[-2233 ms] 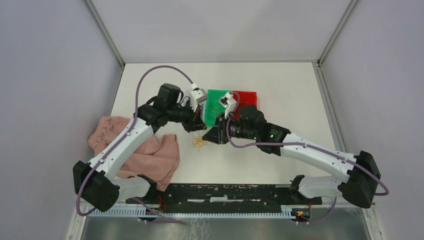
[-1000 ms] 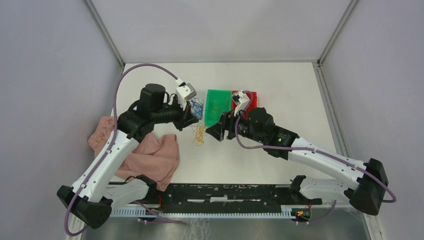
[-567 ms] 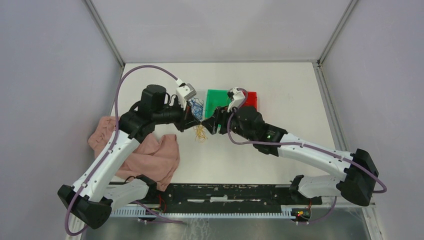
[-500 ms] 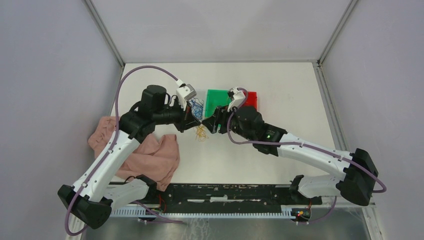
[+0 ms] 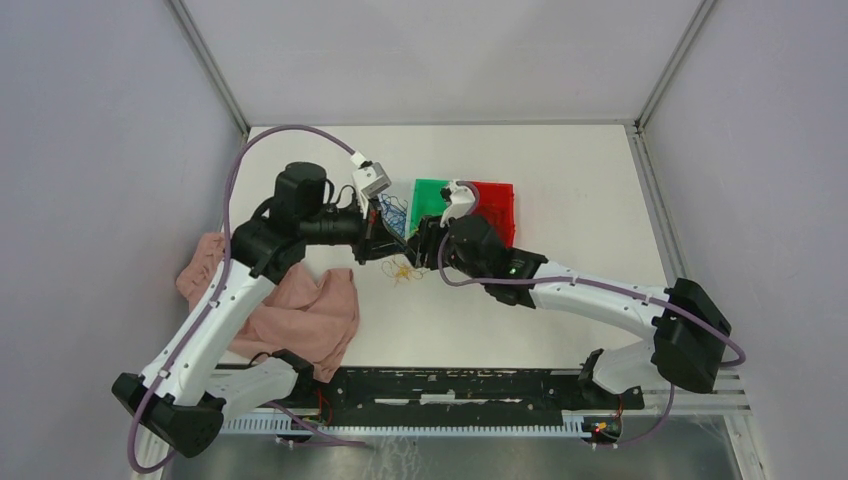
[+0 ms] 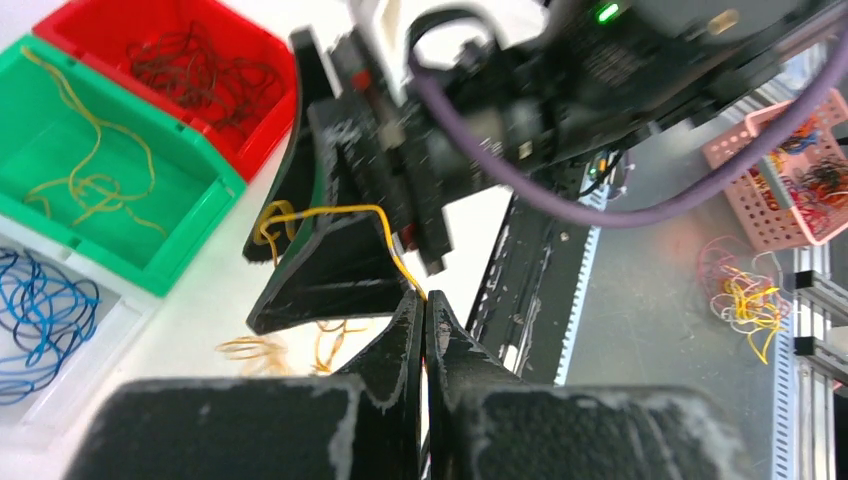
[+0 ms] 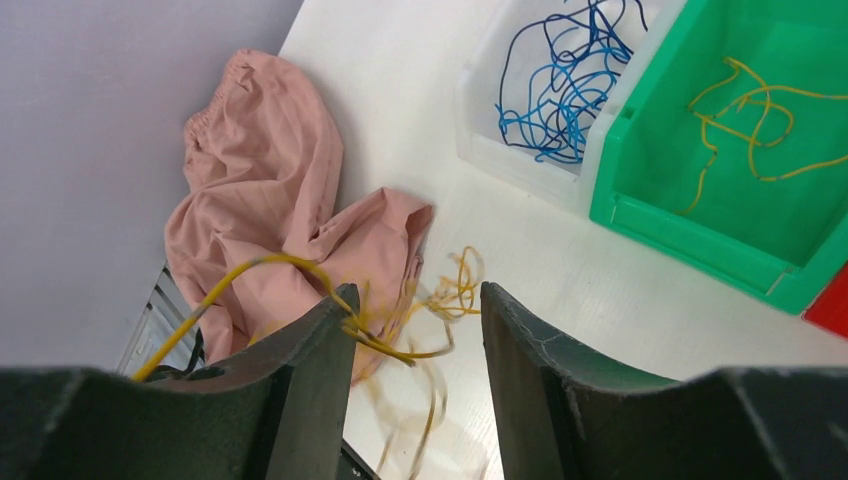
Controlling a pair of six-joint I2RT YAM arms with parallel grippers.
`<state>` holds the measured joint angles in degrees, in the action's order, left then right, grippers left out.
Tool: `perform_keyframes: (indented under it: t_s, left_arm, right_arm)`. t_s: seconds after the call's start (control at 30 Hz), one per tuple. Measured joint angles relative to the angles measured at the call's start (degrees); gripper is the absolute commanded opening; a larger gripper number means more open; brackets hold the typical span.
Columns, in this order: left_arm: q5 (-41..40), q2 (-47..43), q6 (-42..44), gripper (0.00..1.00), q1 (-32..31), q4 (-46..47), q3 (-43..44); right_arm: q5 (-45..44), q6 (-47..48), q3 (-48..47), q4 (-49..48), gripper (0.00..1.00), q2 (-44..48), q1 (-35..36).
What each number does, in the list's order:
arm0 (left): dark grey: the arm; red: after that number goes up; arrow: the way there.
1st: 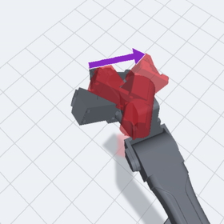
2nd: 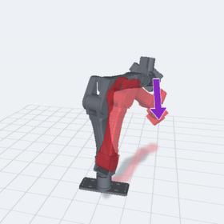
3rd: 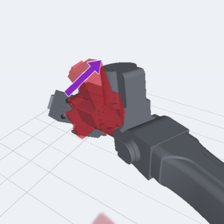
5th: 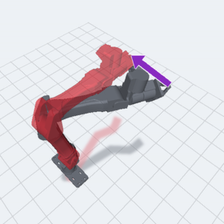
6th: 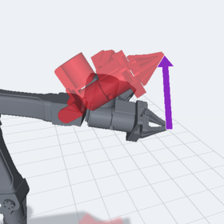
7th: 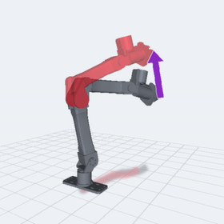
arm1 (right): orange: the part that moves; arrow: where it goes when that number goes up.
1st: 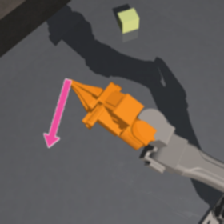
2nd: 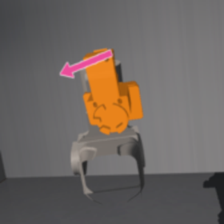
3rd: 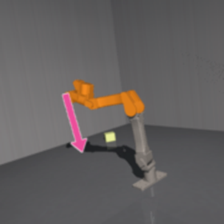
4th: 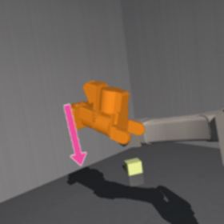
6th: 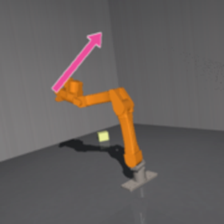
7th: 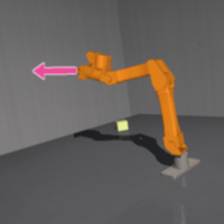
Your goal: Untangle the cables
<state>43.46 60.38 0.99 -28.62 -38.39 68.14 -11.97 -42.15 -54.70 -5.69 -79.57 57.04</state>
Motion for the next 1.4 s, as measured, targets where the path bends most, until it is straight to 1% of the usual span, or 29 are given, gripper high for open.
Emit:
perform_keyframes:
  t_s: [0.27,0.5,0.77,1.17,1.3,1.4]
  left_arm:
    - [4.8,0.2,-3.3,0.03,0.0,2.0,4.3]
    - [5.1,0.9,-4.0,0.03,0.0,2.1,7.5]
    - [4.3,2.1,-3.9,0.03,0.0,1.0,18.3]
    - [-0.3,4.2,-1.2,0.03,0.0,-0.1,29.1]
    - [-3.5,5.3,1.6,0.03,0.0,-0.5,33.9]
    - [-7.1,5.4,3.6,0.03,-0.1,-1.4,35.9]
  right_arm:
    - [-1.4,-0.3,0.4,-0.3,0.49,-0.9,0.7]
    - [-2.8,-0.7,5.3,-1.1,0.47,0.1,0.7]
    - [-5.2,-1.5,13.9,-1.2,0.46,3.3,0.7]
    - [-7.0,-3.0,23.4,-1.7,0.4,5.7,0.7]
    - [-7.8,-3.7,26.8,-2.4,0.35,5.7,0.7]
    - [-8.2,-4.6,28.7,-3.5,0.34,5.7,0.7]
